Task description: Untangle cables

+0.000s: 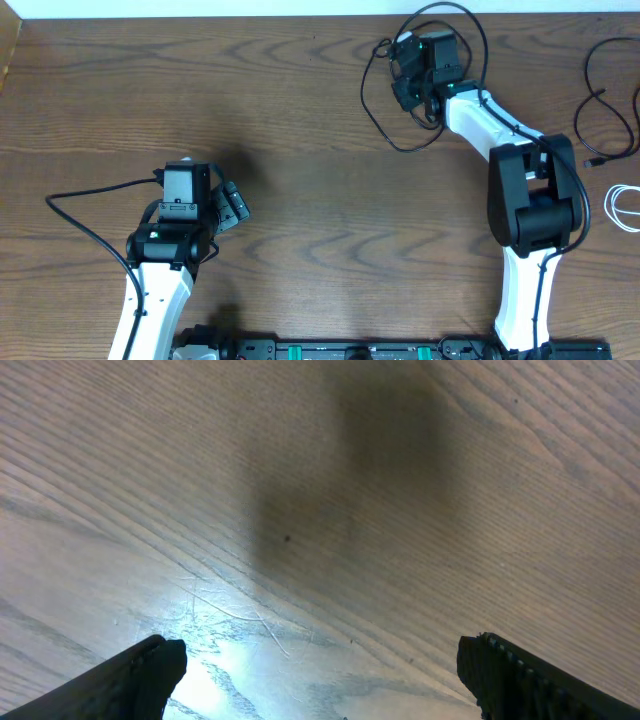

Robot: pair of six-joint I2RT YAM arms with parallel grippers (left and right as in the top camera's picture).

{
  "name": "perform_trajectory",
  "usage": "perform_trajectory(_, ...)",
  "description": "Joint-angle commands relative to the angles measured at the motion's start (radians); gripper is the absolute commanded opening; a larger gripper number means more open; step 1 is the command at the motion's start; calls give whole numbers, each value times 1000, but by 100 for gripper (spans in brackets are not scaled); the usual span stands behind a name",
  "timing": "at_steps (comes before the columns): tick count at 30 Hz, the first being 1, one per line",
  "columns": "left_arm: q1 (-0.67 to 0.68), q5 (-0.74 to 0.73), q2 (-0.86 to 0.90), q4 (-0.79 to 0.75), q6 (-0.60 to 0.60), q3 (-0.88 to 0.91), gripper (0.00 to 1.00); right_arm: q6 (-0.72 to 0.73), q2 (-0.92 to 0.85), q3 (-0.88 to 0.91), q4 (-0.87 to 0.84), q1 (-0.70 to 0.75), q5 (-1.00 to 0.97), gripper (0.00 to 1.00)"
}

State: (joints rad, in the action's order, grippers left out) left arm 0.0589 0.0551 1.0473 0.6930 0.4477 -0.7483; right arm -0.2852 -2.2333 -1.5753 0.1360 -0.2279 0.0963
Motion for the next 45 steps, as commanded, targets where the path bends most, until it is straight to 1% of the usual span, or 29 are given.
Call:
perform_trajectory(1, -5, 10, 3, 3, -5, -6, 94, 27, -1, -8, -34, 8, -2, 31)
perform_trajectory(2, -5, 10, 3, 3, -5, -6, 94, 27, -4, -8, -39, 6, 21, 36)
perform_trajectory(4, -5, 10, 3, 3, -5, -6, 94, 27, -13, -8, -41, 5, 45, 53)
perform_trajectory(5, -5, 10, 3, 3, -5, -6, 94, 27, -22, -8, -42, 4, 45, 58)
perform_trajectory(8, -5, 10, 3, 3, -5, -6, 94, 27, -51, -8, -48, 3, 45, 76)
perform_trajectory(10, -5, 10, 3, 3, -5, -6, 94, 27, -75, -8, -67, 2, 44, 84)
perform_trajectory(12, -5, 10, 3, 3, -5, -6, 94, 43, -96, -8, -96, 2, 44, 88)
perform_trajectory(13, -5, 10, 3, 3, -5, -6, 94, 59, -103, -8, -109, 2, 45, 88)
perform_trajectory(15, -5, 10, 3, 3, -5, -6, 94, 100, -111, -8, -136, 2, 45, 84)
perform_trajectory(17, -5, 10, 3, 3, -5, -6, 94, 123, -119, -8, -161, 2, 45, 77)
perform_trajectory(18, -5, 10, 3, 3, -5, -6, 94, 129, -125, -8, -171, 2, 44, 72)
perform_trajectory(21, -5, 10, 3, 3, -5, -6, 94, 131, -132, -8, -166, 2, 40, 45)
perform_trajectory(22, -5, 10, 3, 3, -5, -6, 94, 132, -133, -8, -161, 2, 36, 31)
perform_trajectory(23, -5, 10, 3, 3, -5, -6, 94, 132, -133, -8, -158, 2, 27, 14)
perform_trajectory(24, -5, 10, 3, 3, -5, -6, 94, 151, -132, -9, -156, 2, 9, 1)
perform_trajectory(25, -5, 10, 3, 3, -5, -6, 94, 171, -125, -9, -150, 2, -7, 1)
perform_trajectory(28, -5, 10, 3, 3, -5, -6, 94, 212, -63, -10, -39, 13, -18, 1)
perform_trajectory(30, -5, 10, 3, 3, -5, -6, 94, 214, -10, -10, 57, 18, -18, 1)
perform_trajectory(34, -5, 10, 3, 3, -5, -6, 94, 213, 89, -10, 195, 18, -15, 1)
perform_trajectory(35, -5, 10, 3, 3, -5, -6, 94, 215, 134, -10, 255, 15, -13, 1)
perform_trajectory(38, -5, 10, 3, 3, -5, -6, 94, 219, 184, -10, 328, 11, -13, 1)
perform_trajectory(39, -5, 10, 3, 3, -5, -6, 94, 218, 192, -10, 336, 11, -16, 8)
perform_trajectory(40, -5, 10, 3, 3, -5, -6, 94, 218, 199, -10, 339, 12, -18, 23)
perform_trajectory(41, -5, 10, 3, 3, -5, -6, 94, 218, 204, -10, 335, 18, -43, 58)
perform_trajectory(42, -5, 10, 3, 3, -5, -6, 94, 218, 205, -10, 334, 21, -64, 86)
perform_trajectory(43, -5, 10, 3, 3, -5, -6, 94, 219, 207, -10, 337, 25, -87, 99)
perform_trajectory(45, -5, 10, 3, 3, -5, -6, 94, 237, 211, -10, 355, 29, -148, 99)
